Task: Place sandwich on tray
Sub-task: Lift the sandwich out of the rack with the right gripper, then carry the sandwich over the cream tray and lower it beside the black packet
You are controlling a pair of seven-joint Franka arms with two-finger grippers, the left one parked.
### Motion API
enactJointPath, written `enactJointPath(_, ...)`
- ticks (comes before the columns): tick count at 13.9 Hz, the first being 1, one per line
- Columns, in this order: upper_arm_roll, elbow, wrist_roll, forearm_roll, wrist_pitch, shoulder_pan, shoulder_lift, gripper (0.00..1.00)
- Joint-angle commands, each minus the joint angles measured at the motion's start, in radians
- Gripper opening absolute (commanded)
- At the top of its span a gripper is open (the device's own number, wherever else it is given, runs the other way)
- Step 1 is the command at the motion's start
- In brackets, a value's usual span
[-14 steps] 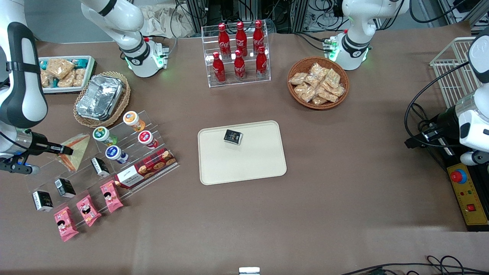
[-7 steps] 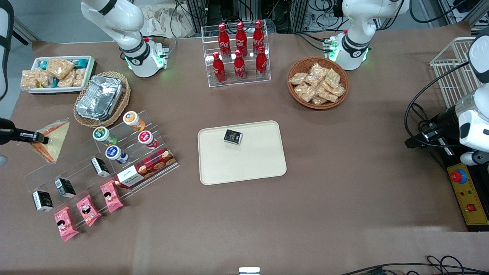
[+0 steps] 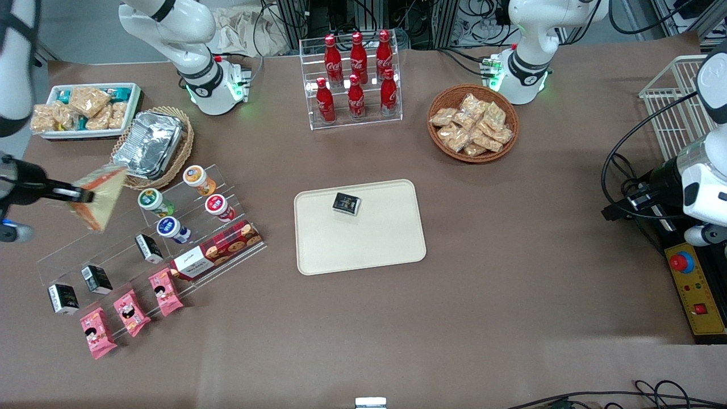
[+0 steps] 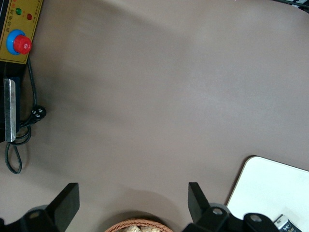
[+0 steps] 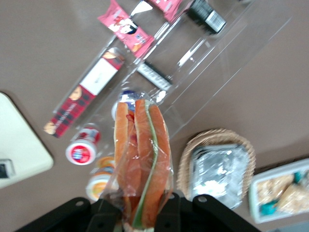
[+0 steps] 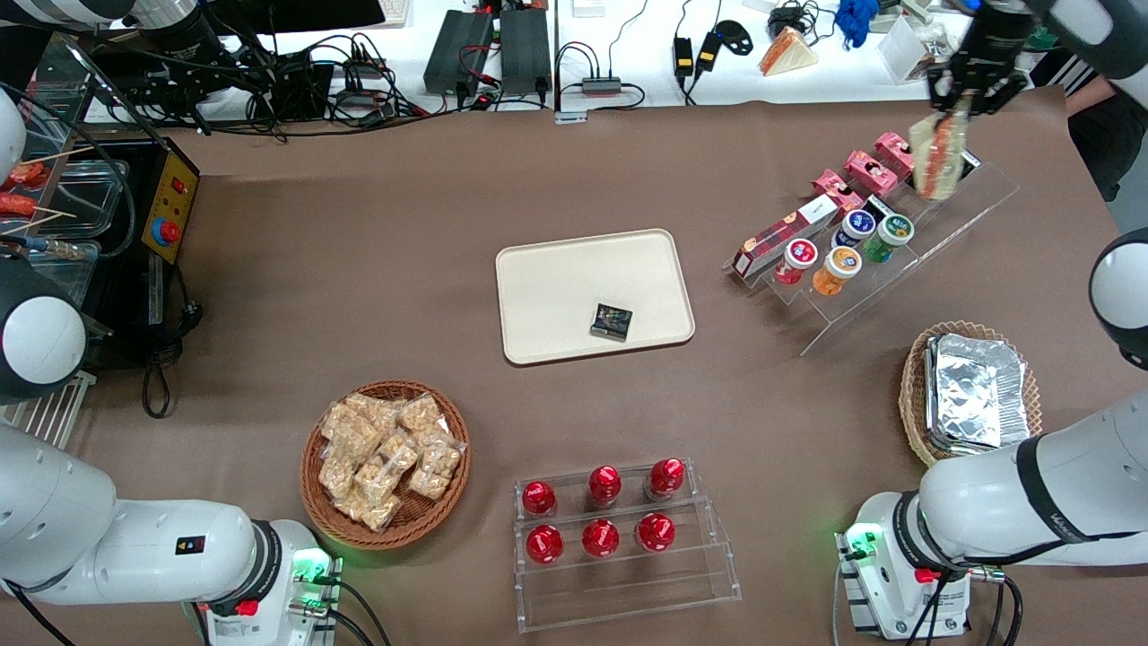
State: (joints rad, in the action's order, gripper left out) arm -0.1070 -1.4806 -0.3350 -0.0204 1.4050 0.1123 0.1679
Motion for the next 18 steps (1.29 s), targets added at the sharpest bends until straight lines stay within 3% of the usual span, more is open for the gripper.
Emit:
enactJointPath(1, 0.001, 0.039, -0.223, 0.048, -0.032, -0.095, 0.004, 0.0)
enactJointPath(3, 0.001, 0.04, -0.367, 0.097, -0.026, -0.149, 0.004, 0.0)
enactJointPath(6, 0.004, 0.04, -0.536, 0.106, 0.012, -0.229, 0.022, 0.0)
enactJointPath(10, 0.004, 0.04, -0.749, 0.168, 0.049, -0.313, 0.051, 0.0)
enactJointPath(14, 0.004, 0.031, -0.964, 0.23, 0.156, -0.399, 0.1, 0.0)
enactJointPath(18, 0.006, 0.029, -1.212, 0.24, 0.34, -0.502, 0.202, 0.0)
